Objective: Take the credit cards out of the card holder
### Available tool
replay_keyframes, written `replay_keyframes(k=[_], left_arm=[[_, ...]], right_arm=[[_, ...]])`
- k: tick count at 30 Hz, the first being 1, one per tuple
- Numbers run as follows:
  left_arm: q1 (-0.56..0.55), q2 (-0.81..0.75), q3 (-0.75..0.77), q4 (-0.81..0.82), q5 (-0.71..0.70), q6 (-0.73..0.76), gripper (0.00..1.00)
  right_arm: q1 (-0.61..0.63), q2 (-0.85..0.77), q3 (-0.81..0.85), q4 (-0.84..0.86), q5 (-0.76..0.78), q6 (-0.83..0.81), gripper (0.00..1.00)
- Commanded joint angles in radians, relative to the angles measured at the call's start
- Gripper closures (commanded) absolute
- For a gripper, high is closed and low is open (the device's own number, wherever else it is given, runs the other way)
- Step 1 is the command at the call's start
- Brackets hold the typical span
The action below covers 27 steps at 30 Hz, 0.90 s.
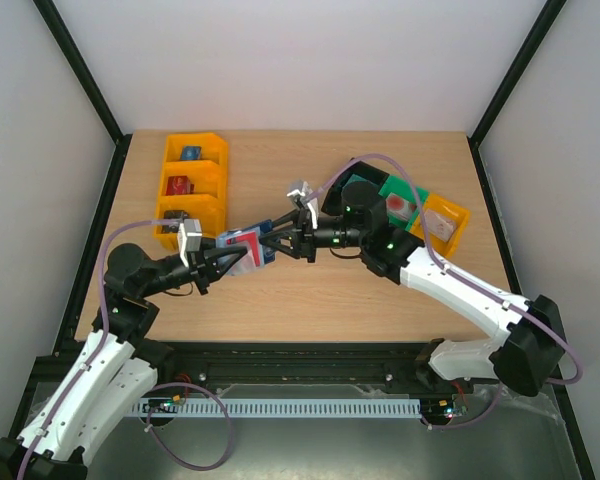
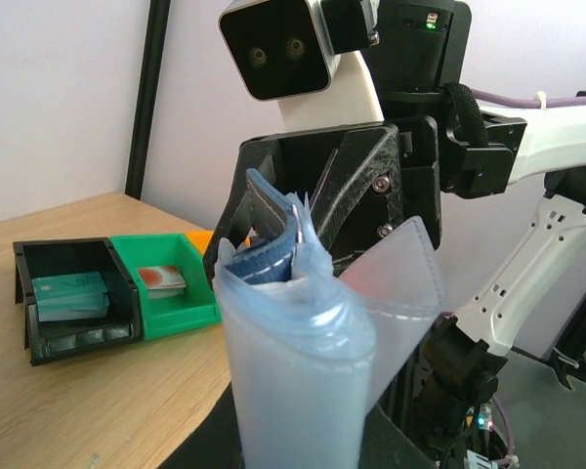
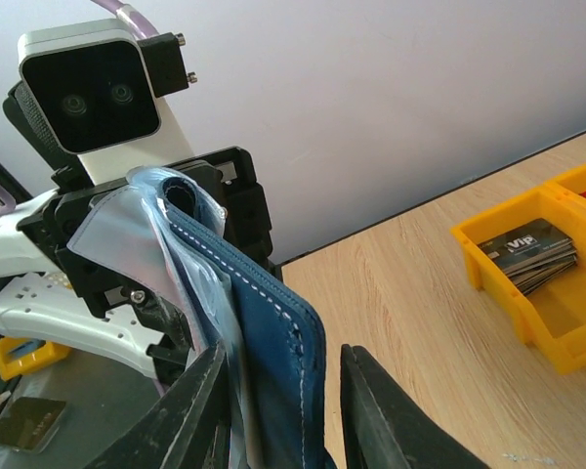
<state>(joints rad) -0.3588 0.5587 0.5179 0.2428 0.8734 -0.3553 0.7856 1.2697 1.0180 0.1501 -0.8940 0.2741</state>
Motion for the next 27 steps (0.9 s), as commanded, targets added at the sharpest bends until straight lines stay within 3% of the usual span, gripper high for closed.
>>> replay_keyframes(k=[1, 12, 14, 17, 18, 20, 24, 26, 27], left_arm=[[-0.002, -0.013, -0.001, 0.089, 0.07, 0.013, 0.98], [-0.002, -0.008, -0.014, 0.099, 0.062, -0.006, 0.98], [-0.003, -0.008, -0.016, 0.096, 0.058, -0.004, 0.98], [-0.004, -0.008, -0.018, 0.086, 0.032, 0.0, 0.97], [-0.004, -0.009, -0.018, 0.073, 0.009, 0.001, 0.91], [-0.005, -0.014, -0.017, 0.045, -0.078, 0.004, 0.66], [-0.005, -0.027, -0.019, -0.037, -0.289, 0.05, 0.27], [-0.004, -0.035, -0.023, -0.073, -0.418, 0.078, 0.14], [-0.003, -0.04, -0.025, -0.09, -0.489, 0.092, 0.12]], right_arm=[[0.007, 0.025, 0.034, -0.016, 0.065, -0.008, 0.7], [0.047, 0.055, 0.034, 0.108, -0.075, 0.041, 0.51], [0.05, 0.059, 0.032, 0.119, -0.078, 0.052, 0.58], [0.053, 0.071, 0.029, 0.182, -0.112, 0.101, 0.77], [0.053, 0.075, 0.032, 0.187, -0.118, 0.108, 0.87], [0.053, 0.075, 0.039, 0.168, -0.117, 0.096, 0.97], [0.043, 0.057, 0.042, 0.062, 0.022, 0.067, 0.98], [0.036, 0.066, 0.069, -0.06, 0.178, 0.057, 0.98], [0.035, 0.076, 0.094, -0.137, 0.296, 0.059, 0.98]])
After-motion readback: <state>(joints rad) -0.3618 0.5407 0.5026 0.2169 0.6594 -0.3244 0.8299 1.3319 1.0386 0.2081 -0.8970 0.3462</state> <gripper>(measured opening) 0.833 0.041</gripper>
